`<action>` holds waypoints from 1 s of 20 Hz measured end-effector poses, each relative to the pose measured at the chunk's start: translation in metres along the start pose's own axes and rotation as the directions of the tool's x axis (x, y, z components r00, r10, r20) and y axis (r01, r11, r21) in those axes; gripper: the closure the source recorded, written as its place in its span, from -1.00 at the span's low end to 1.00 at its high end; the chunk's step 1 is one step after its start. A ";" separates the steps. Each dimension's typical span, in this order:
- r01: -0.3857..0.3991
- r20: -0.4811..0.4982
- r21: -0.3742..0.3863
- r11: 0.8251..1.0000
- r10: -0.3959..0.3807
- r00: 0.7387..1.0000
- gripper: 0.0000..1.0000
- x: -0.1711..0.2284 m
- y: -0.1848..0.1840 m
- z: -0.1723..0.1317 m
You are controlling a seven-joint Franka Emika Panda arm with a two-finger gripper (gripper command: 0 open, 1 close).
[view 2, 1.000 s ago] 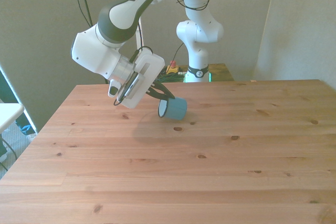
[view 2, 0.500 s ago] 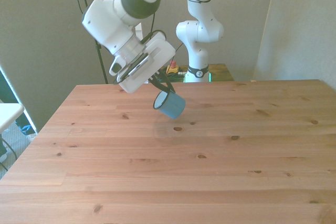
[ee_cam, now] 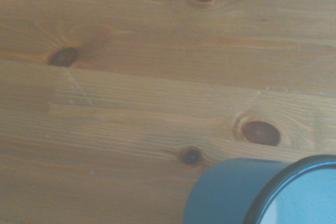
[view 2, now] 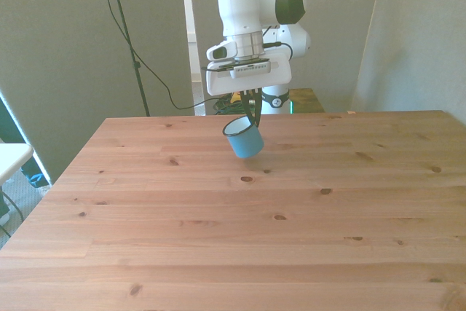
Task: Flip the mug upright
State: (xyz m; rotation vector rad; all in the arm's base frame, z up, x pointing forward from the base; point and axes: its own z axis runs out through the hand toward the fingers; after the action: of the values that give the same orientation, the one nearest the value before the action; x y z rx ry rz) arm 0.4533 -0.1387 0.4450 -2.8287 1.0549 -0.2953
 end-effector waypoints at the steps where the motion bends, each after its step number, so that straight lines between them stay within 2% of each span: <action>1: -0.008 -0.030 -0.033 0.999 0.007 1.000 1.00 -0.005 -0.001 0.001; 3: -0.033 -0.085 -0.093 0.995 0.025 0.996 1.00 -0.011 -0.001 0.002; 6: -0.058 -0.117 -0.144 0.988 0.041 0.992 1.00 -0.016 -0.001 0.005; 17: -0.101 -0.123 -0.202 0.974 0.077 0.989 1.00 -0.013 0.005 0.035; 18: -0.106 -0.122 -0.203 0.973 0.082 0.989 -1.00 -0.013 0.005 0.036; 20: -0.113 -0.123 -0.203 0.973 0.089 0.988 -1.00 -0.012 0.006 0.036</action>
State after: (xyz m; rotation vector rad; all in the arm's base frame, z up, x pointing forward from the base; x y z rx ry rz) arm 0.4488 -0.1341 0.4067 -2.9573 1.3231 -0.3591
